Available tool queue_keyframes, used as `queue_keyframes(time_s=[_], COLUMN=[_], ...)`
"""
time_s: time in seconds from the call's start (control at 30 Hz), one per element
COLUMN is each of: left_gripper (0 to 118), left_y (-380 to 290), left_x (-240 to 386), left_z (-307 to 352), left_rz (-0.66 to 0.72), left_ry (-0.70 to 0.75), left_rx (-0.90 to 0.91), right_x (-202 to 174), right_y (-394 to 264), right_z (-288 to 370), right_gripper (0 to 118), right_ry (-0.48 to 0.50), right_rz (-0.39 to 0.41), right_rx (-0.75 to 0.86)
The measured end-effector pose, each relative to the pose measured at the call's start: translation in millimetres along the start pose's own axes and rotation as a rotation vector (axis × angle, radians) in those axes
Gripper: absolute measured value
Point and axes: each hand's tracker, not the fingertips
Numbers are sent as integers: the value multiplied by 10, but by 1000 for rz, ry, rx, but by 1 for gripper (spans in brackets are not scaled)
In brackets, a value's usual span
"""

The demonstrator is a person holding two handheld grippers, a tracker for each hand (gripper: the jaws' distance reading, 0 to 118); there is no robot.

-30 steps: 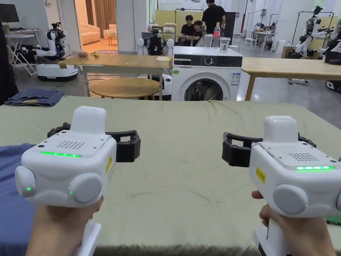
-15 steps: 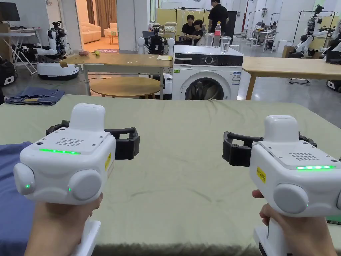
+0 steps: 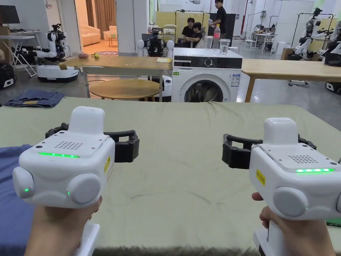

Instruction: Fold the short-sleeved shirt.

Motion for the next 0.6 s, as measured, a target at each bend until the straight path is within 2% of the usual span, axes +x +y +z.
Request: queue_keyframes(time_s=[0.6], left_gripper=[116], left_y=[-8], left_x=[-24], left_z=[-7], left_rz=[2], left_ry=[4], left_rx=[0], right_x=[-4], right_y=[-24], right_z=[-6], right_gripper=[118], right_ry=[3], right_rz=[1], right_rx=[-1])
